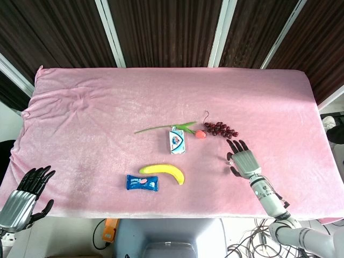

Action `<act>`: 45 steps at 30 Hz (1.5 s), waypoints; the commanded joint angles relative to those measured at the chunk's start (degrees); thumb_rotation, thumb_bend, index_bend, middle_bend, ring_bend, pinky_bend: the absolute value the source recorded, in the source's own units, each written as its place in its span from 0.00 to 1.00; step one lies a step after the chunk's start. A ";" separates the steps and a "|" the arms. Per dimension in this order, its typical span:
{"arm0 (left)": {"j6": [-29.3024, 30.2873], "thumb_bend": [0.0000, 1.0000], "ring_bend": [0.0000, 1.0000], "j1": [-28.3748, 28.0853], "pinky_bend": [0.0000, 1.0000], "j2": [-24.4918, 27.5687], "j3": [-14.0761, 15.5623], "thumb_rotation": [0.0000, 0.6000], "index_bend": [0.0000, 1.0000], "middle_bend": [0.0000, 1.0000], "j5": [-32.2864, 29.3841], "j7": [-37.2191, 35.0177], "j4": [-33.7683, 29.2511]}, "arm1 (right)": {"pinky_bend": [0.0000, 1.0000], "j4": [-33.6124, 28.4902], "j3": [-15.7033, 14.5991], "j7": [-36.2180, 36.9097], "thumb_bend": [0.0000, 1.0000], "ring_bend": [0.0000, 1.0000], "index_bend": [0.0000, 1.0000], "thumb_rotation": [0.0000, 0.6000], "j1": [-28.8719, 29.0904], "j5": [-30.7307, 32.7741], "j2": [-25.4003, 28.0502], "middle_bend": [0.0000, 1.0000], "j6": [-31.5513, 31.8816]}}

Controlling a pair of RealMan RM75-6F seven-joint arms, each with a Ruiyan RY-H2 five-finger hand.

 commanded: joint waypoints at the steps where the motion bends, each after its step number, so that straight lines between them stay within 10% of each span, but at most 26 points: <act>1: -0.03 0.42 0.00 -0.01 0.00 -0.03 0.03 1.00 0.00 0.00 0.05 0.04 0.04 | 0.00 0.09 -0.02 0.01 0.48 0.00 0.56 1.00 0.04 0.20 -0.12 0.00 -0.11; 25: -0.39 0.42 0.00 -0.16 0.00 0.07 -0.02 1.00 0.00 0.00 -0.25 -0.14 -0.17 | 0.00 0.69 0.25 -0.79 0.48 0.00 0.69 1.00 0.33 1.25 -0.65 0.01 0.16; 36: -0.04 0.42 0.00 -0.08 0.00 0.05 0.05 1.00 0.00 0.00 0.07 -0.25 -0.10 | 0.00 -11.71 3.30 -3.17 0.48 0.00 0.68 1.00 1.23 -2.38 4.13 0.01 7.41; 45: 0.11 0.42 0.00 0.03 0.00 0.06 0.13 1.00 0.00 0.00 0.15 -0.27 0.08 | 0.00 -19.05 6.20 -2.15 0.29 0.00 0.01 1.00 1.43 -8.22 3.89 0.00 17.07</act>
